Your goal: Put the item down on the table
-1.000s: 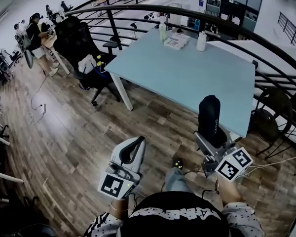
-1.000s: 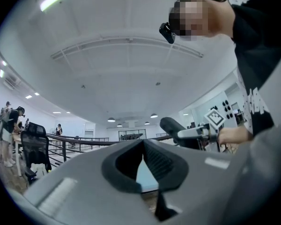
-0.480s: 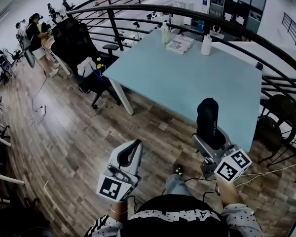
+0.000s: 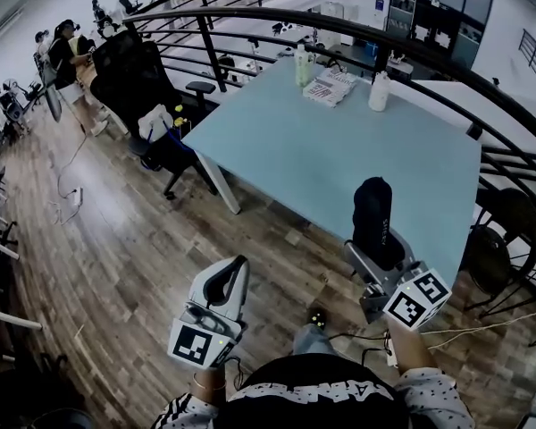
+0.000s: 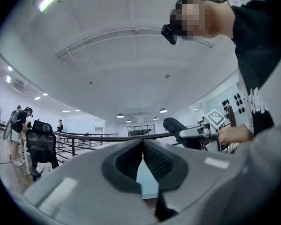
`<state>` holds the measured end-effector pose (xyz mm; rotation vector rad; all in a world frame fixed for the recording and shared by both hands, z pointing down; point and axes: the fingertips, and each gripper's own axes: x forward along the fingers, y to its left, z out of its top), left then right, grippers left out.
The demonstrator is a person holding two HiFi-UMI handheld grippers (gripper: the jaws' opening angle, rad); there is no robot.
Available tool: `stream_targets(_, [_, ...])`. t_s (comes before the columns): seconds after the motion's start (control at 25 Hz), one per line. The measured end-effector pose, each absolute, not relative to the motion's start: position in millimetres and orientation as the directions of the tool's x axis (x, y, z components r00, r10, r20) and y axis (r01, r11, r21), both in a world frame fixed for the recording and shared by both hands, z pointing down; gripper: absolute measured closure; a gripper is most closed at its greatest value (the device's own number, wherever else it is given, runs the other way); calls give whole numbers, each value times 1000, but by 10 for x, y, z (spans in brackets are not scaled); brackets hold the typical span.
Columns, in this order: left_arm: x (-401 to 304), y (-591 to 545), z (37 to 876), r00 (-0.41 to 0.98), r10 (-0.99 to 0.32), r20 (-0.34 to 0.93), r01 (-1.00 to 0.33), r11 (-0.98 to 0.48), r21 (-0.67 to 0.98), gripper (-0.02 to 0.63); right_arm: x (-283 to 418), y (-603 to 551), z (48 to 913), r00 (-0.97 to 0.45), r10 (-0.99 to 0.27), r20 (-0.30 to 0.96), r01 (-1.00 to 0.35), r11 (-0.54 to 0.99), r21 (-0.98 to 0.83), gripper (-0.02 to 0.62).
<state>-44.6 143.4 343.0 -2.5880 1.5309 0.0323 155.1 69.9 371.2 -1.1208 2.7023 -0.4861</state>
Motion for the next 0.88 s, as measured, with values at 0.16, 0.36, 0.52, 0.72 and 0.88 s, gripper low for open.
stream_targets(0.16, [-389,1278,3405,461,-885,-67,-886,-454,-96,606,1593,470,3718,-718,-694,-50,-629,679,-379,249])
stream_targets(0.36, [-325,1115,3370,442,-897,-15,-893,-438,-109,606,1644,235,3709,-728,-683,-63,-606,684,-406,249])
stream_targets(0.52, [-270,1010,3380,430,-903,-2,-896,-426,-122,606,1687,113,3752,-737,-672,-74,-589,691,-420,249])
stream_targets(0.72, [-251,873,3316,404,-914,-22,-907,-398,-139,606,1743,-42,3751,-744,-662,-87,-572,699,-429,249])
stream_targets(0.88, [-223,761,3283,387,-921,-38,-913,-377,-159,606,1785,-153,3719,-750,-653,-104,-559,710,-429,249])
